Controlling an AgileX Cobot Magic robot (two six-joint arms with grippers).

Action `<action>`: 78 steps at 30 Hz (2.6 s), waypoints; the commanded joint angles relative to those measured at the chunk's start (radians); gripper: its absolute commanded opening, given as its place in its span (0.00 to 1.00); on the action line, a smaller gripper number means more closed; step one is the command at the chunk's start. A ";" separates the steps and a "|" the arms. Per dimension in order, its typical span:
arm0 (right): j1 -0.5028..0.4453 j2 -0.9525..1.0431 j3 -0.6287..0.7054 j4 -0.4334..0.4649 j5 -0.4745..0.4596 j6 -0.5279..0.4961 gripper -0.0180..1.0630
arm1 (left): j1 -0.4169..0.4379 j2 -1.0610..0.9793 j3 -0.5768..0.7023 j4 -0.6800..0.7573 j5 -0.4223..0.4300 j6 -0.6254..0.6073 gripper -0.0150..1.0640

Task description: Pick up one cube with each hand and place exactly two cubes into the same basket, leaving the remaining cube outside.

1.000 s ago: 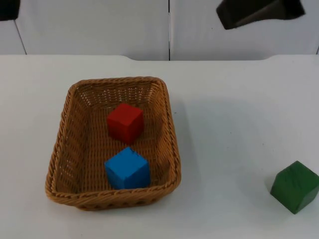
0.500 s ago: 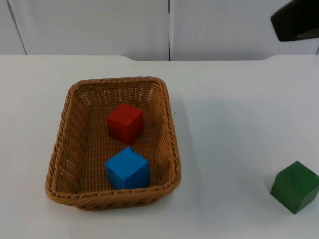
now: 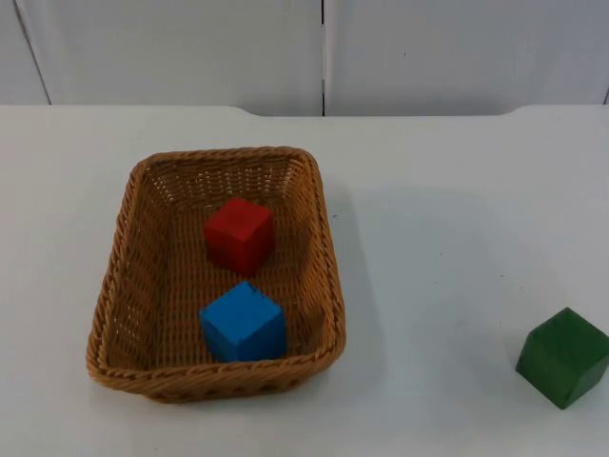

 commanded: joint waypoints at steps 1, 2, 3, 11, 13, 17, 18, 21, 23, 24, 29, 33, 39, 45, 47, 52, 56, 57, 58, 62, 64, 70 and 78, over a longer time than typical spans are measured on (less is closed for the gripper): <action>0.000 -0.040 0.008 -0.001 0.005 0.005 0.68 | 0.001 -0.037 0.004 -0.002 0.002 -0.017 0.79; 0.000 -0.060 0.011 -0.001 0.015 0.007 0.68 | 0.001 -0.062 0.004 -0.002 0.005 -0.023 0.79; 0.000 -0.060 0.011 -0.001 0.015 0.007 0.68 | 0.001 -0.062 0.004 -0.002 0.005 -0.023 0.79; 0.000 -0.217 0.015 -0.009 0.119 0.013 0.68 | 0.001 -0.172 0.004 0.094 0.132 -0.141 0.79; 0.000 -0.245 0.015 -0.012 0.143 0.013 0.68 | 0.001 -0.200 0.004 0.103 0.162 -0.157 0.79; 0.000 -0.294 0.015 -0.068 0.197 0.081 0.68 | 0.001 -0.238 0.004 0.110 0.184 -0.178 0.79; 0.000 -0.312 0.015 -0.087 0.215 0.102 0.68 | 0.001 -0.238 0.004 0.113 0.189 -0.178 0.79; 0.000 -0.345 0.015 -0.111 0.259 0.128 0.68 | 0.001 -0.238 0.006 0.123 0.189 -0.178 0.79; 0.000 -0.385 0.015 -0.118 0.292 0.128 0.68 | 0.001 -0.238 0.011 0.125 0.205 -0.178 0.79; 0.000 -0.402 0.017 -0.127 0.302 0.134 0.68 | 0.001 -0.238 0.023 0.125 0.207 -0.178 0.79; 0.000 -0.501 0.066 -0.142 0.317 0.171 0.68 | 0.001 -0.238 0.060 0.125 0.211 -0.178 0.79; 0.000 -0.574 0.098 -0.142 0.358 0.190 0.68 | 0.001 -0.238 0.061 0.125 0.203 -0.178 0.79; 0.000 -0.699 0.134 -0.208 0.442 0.263 0.68 | 0.001 -0.238 0.064 0.138 0.206 -0.175 0.79; 0.000 -0.786 0.165 -0.242 0.511 0.293 0.68 | 0.001 -0.238 0.067 0.152 0.206 -0.171 0.79; 0.000 -0.786 0.186 -0.240 0.521 0.293 0.68 | 0.001 -0.238 0.067 0.156 0.210 -0.168 0.79; 0.000 -0.786 0.202 -0.238 0.534 0.293 0.68 | 0.001 -0.238 0.080 0.160 0.216 -0.166 0.79; 0.000 -0.786 0.202 -0.241 0.534 0.293 0.68 | 0.001 -0.238 0.086 0.160 0.221 -0.163 0.79; 0.000 -0.786 0.202 -0.241 0.534 0.293 0.68 | 0.001 -0.238 0.086 0.160 0.221 -0.163 0.79; 0.000 -0.786 0.202 -0.241 0.534 0.293 0.68 | 0.001 -0.238 0.086 0.160 0.221 -0.163 0.79; 0.000 -0.786 0.202 -0.240 0.534 0.291 0.68 | 0.001 -0.238 0.086 0.160 0.221 -0.163 0.79; 0.000 -0.786 0.202 -0.240 0.534 0.291 0.68 | 0.001 -0.238 0.086 0.152 0.221 -0.163 0.79; 0.000 -0.786 0.202 -0.240 0.534 0.291 0.68 | 0.001 -0.238 0.086 0.152 0.221 -0.163 0.79; 0.000 -0.786 0.202 -0.240 0.534 0.291 0.77 | 0.001 -0.238 0.086 0.152 0.221 -0.163 0.83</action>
